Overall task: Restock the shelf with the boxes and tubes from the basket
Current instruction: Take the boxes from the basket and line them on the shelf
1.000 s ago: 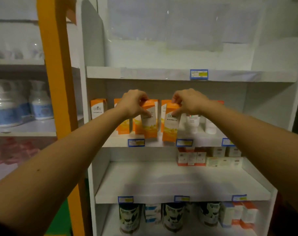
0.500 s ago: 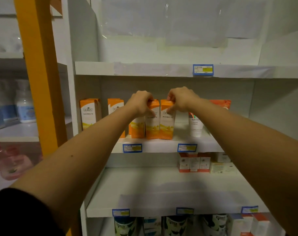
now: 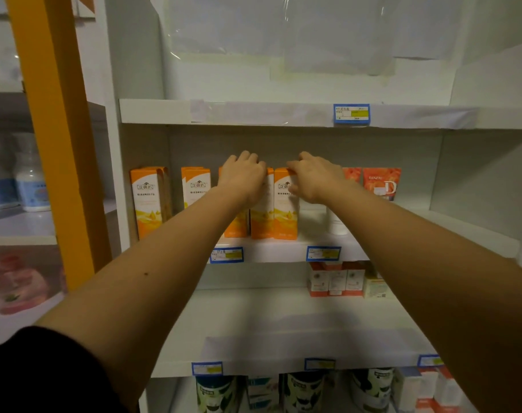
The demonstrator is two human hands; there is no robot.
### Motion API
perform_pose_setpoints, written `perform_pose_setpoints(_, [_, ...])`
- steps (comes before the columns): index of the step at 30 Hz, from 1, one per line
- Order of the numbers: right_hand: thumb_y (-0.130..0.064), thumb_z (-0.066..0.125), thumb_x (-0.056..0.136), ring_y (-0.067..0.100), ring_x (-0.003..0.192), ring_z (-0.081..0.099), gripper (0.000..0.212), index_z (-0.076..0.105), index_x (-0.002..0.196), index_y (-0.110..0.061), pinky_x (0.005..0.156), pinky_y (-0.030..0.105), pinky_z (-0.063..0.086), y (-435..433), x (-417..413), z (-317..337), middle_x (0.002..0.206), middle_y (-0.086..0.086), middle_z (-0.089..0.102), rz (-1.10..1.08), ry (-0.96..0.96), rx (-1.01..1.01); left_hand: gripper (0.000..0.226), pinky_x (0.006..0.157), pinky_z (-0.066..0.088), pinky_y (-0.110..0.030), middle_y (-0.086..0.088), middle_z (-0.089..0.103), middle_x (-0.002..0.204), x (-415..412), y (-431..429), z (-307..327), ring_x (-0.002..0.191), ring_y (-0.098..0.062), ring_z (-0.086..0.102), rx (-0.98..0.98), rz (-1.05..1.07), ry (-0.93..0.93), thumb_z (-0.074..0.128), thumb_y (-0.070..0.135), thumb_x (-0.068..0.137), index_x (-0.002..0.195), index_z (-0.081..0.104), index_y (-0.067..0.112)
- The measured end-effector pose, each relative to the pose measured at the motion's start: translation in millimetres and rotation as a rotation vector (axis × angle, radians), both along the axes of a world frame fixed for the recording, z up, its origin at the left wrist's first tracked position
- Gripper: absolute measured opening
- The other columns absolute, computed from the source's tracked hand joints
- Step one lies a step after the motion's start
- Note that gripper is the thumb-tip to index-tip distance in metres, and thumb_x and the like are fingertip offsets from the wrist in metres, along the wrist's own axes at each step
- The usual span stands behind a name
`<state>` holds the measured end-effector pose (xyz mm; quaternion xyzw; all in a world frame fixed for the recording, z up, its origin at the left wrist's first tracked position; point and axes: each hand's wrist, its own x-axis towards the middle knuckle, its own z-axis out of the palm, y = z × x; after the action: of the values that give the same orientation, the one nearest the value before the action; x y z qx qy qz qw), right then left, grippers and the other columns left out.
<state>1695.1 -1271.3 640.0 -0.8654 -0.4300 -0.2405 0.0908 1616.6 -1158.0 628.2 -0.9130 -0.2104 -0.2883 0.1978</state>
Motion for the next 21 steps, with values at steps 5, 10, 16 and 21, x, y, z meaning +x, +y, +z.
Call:
perform_pose_setpoints(5, [-0.028, 0.059, 0.088, 0.028, 0.121, 0.047, 0.054, 0.04, 0.137, -0.017, 0.086, 0.038, 0.049, -19, -5, -12, 0.142, 0.008, 0.036, 0.027, -0.036, 0.015, 0.057, 0.109, 0.031, -0.04, -0.01, 0.042, 0.143, -17, -5, -5, 0.133, -0.027, 0.036, -0.04, 0.009, 0.06, 0.058, 0.023, 0.088, 0.139, 0.035, 0.011])
perform_pose_setpoints(10, [-0.024, 0.055, 0.09, 0.027, 0.123, 0.046, 0.049, 0.041, 0.135, -0.014, 0.089, 0.04, 0.047, -51, -15, -43, 0.139, 0.007, 0.04, 0.021, -0.047, 0.002, 0.055, 0.112, 0.028, -0.039, -0.008, 0.036, 0.149, -44, -16, -33, 0.137, -0.026, 0.032, -0.054, -0.044, 0.046, 0.052, 0.021, 0.09, 0.141, 0.034, 0.012])
perform_pose_setpoints(16, [-0.023, 0.052, 0.09, 0.028, 0.123, 0.044, 0.046, 0.043, 0.134, -0.015, 0.092, 0.041, 0.044, -85, -31, -114, 0.137, 0.007, 0.043, 0.028, 0.05, -0.103, 0.049, 0.105, 0.032, -0.038, -0.009, 0.044, 0.142, -72, -40, -98, 0.13, -0.028, 0.039, -0.104, -0.122, 0.11, 0.048, 0.022, 0.088, 0.135, 0.041, 0.011])
perform_pose_setpoints(21, [-0.026, 0.052, 0.09, 0.026, 0.126, 0.043, 0.047, 0.042, 0.135, -0.018, 0.098, 0.039, 0.043, -106, -46, -194, 0.139, 0.005, 0.043, 0.036, 0.188, -0.174, 0.045, 0.102, 0.032, -0.036, -0.01, 0.046, 0.138, -90, -57, -172, 0.127, -0.028, 0.041, -0.206, -0.143, 0.278, 0.046, 0.025, 0.091, 0.134, 0.041, 0.011])
